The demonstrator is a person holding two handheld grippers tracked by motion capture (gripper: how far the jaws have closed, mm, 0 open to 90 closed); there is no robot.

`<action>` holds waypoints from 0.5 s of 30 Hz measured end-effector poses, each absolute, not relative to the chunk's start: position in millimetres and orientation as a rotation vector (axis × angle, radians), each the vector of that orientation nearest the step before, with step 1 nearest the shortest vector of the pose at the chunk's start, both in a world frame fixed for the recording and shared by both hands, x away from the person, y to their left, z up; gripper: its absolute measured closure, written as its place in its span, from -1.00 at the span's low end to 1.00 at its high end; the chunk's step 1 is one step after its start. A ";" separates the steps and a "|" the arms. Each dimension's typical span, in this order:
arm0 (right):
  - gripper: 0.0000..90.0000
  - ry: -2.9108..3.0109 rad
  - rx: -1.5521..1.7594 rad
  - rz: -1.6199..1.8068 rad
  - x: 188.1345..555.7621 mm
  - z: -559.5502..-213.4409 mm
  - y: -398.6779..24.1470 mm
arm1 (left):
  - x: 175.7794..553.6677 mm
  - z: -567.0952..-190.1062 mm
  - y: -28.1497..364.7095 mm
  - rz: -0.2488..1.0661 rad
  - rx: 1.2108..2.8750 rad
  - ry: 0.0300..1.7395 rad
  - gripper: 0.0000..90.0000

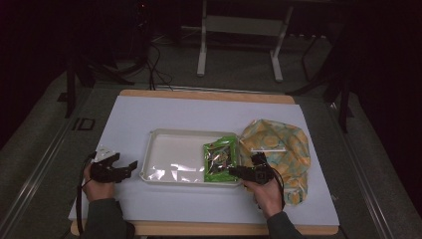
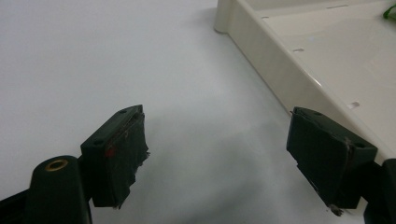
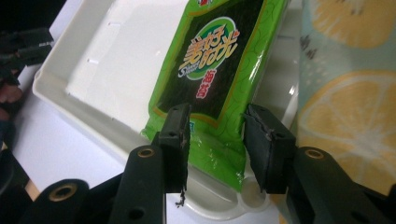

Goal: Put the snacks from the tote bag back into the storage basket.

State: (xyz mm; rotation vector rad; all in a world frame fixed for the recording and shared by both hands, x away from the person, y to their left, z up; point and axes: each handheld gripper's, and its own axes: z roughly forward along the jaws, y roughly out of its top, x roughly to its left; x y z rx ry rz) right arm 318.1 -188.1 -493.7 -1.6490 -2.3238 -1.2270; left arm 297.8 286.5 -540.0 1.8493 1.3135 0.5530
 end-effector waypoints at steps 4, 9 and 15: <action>0.35 -2.329 -1.623 -1.200 316.9 -495.3 -185.6 | 297.7 -540.0 286.5 0.554 1.850 1.313 -0.55; 0.33 -2.328 -1.623 -1.221 315.7 -493.1 -184.9 | 297.7 -540.0 286.6 0.554 1.849 1.314 -0.55; 0.31 -2.357 -1.626 -1.238 318.0 -486.6 -190.7 | 297.8 -540.0 286.5 0.553 1.850 1.313 -0.55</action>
